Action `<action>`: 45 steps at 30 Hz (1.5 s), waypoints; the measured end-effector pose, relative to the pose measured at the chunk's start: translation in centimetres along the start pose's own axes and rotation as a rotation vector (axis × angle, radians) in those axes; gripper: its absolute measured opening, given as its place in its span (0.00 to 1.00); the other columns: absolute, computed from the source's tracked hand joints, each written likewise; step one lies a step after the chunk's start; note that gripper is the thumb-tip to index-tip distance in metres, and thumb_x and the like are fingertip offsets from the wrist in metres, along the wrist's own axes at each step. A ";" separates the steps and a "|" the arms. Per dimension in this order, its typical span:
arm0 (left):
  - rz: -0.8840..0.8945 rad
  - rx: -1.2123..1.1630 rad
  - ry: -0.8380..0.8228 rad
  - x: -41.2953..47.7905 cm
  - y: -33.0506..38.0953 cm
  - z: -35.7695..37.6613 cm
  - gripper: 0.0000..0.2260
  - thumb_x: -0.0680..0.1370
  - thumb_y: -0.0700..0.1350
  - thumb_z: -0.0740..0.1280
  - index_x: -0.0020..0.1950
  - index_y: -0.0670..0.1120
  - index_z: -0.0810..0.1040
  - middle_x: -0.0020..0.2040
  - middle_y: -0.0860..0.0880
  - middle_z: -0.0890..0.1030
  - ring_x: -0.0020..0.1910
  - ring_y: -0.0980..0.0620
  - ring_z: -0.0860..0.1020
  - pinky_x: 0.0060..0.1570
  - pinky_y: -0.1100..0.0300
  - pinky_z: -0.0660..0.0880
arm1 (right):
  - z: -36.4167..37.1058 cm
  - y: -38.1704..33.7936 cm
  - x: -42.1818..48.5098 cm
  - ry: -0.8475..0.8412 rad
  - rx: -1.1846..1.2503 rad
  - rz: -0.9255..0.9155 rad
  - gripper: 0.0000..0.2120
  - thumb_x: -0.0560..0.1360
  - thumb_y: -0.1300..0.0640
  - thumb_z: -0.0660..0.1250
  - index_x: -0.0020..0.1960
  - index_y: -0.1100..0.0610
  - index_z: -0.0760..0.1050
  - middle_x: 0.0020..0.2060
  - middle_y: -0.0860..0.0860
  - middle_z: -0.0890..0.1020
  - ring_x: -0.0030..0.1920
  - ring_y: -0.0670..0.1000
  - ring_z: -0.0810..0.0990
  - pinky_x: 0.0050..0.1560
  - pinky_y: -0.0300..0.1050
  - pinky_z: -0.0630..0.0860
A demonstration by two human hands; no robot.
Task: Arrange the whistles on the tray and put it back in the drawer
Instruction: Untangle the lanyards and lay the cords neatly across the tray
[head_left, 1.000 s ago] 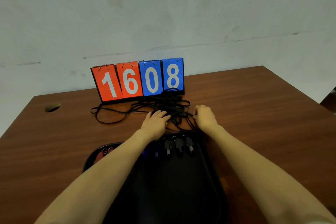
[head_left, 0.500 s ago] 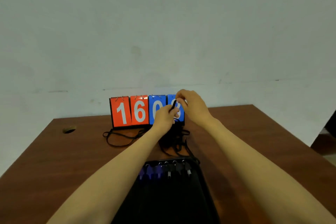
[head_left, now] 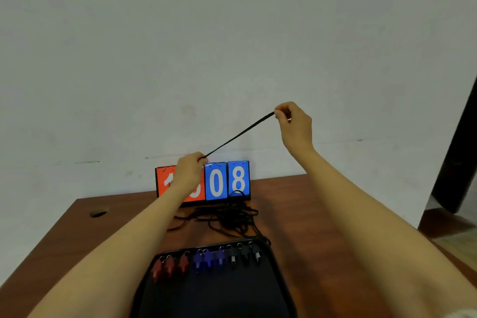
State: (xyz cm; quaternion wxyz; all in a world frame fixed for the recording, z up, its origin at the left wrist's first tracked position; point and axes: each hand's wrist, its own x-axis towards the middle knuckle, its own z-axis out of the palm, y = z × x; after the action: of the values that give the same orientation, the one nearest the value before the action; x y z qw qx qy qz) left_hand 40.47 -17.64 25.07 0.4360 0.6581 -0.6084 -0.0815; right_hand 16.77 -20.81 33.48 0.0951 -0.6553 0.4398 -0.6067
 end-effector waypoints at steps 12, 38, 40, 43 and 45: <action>0.005 0.396 -0.055 -10.2 -7.0 -5.8 0.09 0.81 0.42 0.59 0.51 0.40 0.78 0.49 0.40 0.82 0.46 0.40 0.78 0.41 0.53 0.72 | -1.2 2.6 -10.5 -0.383 -0.169 0.187 0.06 0.78 0.62 0.62 0.48 0.60 0.77 0.42 0.55 0.84 0.44 0.52 0.82 0.50 0.47 0.78; -0.209 0.397 -0.422 -25.1 -15.9 -1.8 0.07 0.80 0.44 0.60 0.56 0.49 0.75 0.53 0.46 0.81 0.49 0.47 0.79 0.49 0.50 0.78 | -4.3 11.7 -27.8 -0.787 -0.460 0.685 0.19 0.77 0.60 0.65 0.28 0.57 0.68 0.36 0.55 0.81 0.30 0.50 0.71 0.38 0.45 0.71; -0.191 0.421 -0.424 -25.5 -16.1 -1.6 0.04 0.80 0.44 0.62 0.51 0.49 0.76 0.50 0.47 0.82 0.47 0.47 0.79 0.48 0.51 0.77 | -4.6 11.9 -28.0 -0.769 -0.436 0.700 0.16 0.76 0.60 0.67 0.30 0.58 0.71 0.44 0.57 0.83 0.36 0.52 0.76 0.42 0.46 0.74; -0.121 0.473 -0.381 -25.7 -16.7 -1.4 0.05 0.78 0.44 0.64 0.49 0.49 0.80 0.52 0.49 0.82 0.53 0.47 0.78 0.56 0.50 0.74 | -4.7 12.1 -28.2 -0.749 -0.411 0.711 0.10 0.75 0.59 0.69 0.37 0.60 0.74 0.44 0.56 0.82 0.45 0.54 0.79 0.48 0.47 0.76; -0.098 0.526 -0.350 -25.8 -16.8 -1.2 0.06 0.79 0.45 0.64 0.50 0.50 0.80 0.54 0.49 0.81 0.56 0.47 0.76 0.57 0.51 0.71 | -4.7 12.4 -28.3 -0.736 -0.405 0.701 0.08 0.75 0.58 0.69 0.39 0.60 0.75 0.44 0.56 0.82 0.43 0.53 0.78 0.48 0.48 0.76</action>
State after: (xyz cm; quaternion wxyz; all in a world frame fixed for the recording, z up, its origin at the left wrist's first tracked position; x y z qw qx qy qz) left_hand 47.09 3.42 3.57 0.1353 0.7528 -0.6418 -0.0545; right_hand 10.41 -6.71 6.37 0.3112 -0.6436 0.6776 -0.1723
